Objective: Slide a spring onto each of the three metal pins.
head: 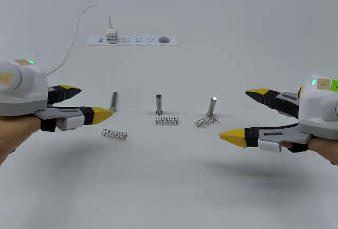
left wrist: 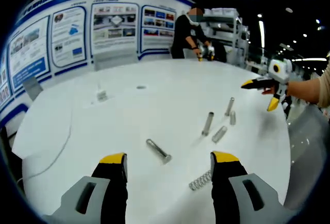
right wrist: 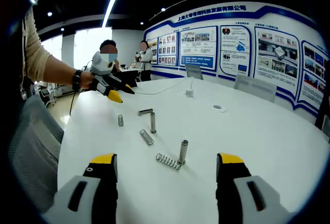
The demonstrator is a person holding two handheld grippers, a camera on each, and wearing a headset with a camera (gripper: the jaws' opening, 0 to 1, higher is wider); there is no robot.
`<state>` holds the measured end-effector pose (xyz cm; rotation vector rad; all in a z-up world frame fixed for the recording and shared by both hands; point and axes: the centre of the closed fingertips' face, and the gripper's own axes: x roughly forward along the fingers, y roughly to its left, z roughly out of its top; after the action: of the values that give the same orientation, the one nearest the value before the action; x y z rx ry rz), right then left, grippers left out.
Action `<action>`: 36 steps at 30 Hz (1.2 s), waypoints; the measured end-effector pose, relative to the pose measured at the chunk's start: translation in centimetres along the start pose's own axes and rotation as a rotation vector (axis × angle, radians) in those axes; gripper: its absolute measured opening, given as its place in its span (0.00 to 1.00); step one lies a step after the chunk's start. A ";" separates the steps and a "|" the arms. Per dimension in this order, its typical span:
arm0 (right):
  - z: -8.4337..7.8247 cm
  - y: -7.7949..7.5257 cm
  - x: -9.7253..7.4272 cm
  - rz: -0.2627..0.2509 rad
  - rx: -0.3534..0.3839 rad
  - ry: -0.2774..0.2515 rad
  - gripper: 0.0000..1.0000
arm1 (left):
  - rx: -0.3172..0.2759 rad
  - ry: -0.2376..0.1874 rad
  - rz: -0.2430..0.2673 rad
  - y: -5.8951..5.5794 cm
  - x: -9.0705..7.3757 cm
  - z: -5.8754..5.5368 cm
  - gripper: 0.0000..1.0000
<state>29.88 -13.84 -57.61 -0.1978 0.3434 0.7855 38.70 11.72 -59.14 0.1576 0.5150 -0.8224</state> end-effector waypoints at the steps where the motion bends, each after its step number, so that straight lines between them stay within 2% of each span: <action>1: 0.0 0.0 0.0 -0.002 0.000 0.000 0.80 | -0.004 0.004 0.001 0.1 0.2 0.1 0.66; 6: -0.2 0.0 0.0 -0.005 0.006 -0.002 0.80 | -0.005 0.030 0.013 0.7 1.3 0.3 0.62; 9: -0.4 0.0 0.0 -0.007 0.008 0.000 0.80 | -0.004 0.036 0.013 0.7 2.0 0.7 0.60; 12: -0.4 -0.1 0.0 -0.009 0.011 -0.001 0.80 | 0.006 0.057 0.009 0.6 2.6 0.7 0.59; 26: -0.8 -0.2 -0.1 -0.017 0.022 0.001 0.79 | -0.002 0.123 0.056 2.1 4.9 0.5 0.46; 36: -1.0 -0.4 -0.2 -0.022 0.030 0.004 0.79 | 0.013 0.167 0.070 1.8 6.7 0.3 0.41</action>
<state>29.80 -14.54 -58.49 -0.1751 0.3564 0.7579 43.91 8.48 -62.33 0.2563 0.6575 -0.7483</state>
